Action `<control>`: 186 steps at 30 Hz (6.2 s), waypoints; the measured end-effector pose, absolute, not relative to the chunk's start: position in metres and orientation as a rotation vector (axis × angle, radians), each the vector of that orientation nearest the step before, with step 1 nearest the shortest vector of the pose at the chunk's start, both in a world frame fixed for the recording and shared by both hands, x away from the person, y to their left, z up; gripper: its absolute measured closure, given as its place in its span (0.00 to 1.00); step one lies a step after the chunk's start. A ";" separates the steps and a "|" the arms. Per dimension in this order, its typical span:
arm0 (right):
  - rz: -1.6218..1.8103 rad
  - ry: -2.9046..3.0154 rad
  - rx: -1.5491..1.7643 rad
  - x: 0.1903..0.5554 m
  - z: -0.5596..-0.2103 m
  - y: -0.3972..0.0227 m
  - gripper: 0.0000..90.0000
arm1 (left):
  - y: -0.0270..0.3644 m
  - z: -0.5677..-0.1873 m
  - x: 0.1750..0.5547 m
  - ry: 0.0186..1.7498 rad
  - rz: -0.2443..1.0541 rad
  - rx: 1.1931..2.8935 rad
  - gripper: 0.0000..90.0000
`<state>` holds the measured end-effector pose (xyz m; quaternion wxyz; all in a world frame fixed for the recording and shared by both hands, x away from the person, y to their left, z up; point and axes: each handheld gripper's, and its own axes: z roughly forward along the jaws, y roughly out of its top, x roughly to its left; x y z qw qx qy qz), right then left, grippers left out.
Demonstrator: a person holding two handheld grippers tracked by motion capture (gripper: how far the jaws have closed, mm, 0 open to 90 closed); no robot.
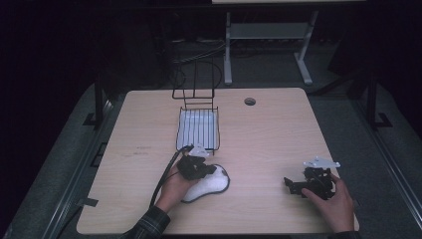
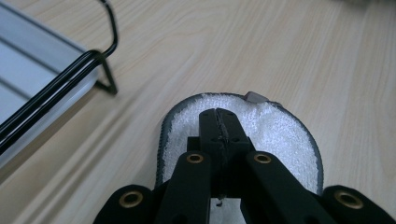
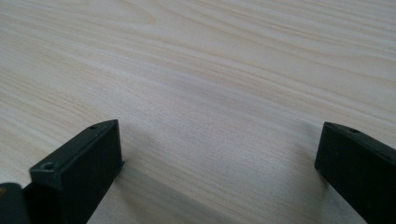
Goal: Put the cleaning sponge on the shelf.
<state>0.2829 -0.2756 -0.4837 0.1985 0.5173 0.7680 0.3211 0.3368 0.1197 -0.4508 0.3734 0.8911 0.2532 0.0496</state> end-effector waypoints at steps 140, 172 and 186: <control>0.898 2.148 1.447 0.283 -0.484 -0.276 0.00 | 0.202 -0.412 0.299 0.659 -0.049 2.136 0.90; 0.897 2.149 1.446 0.283 -0.484 -0.276 0.00 | 0.209 -0.384 0.333 0.657 0.054 2.046 0.90; 0.898 2.150 1.445 0.283 -0.484 -0.276 0.00 | 0.211 -0.376 0.359 0.682 0.076 2.017 0.90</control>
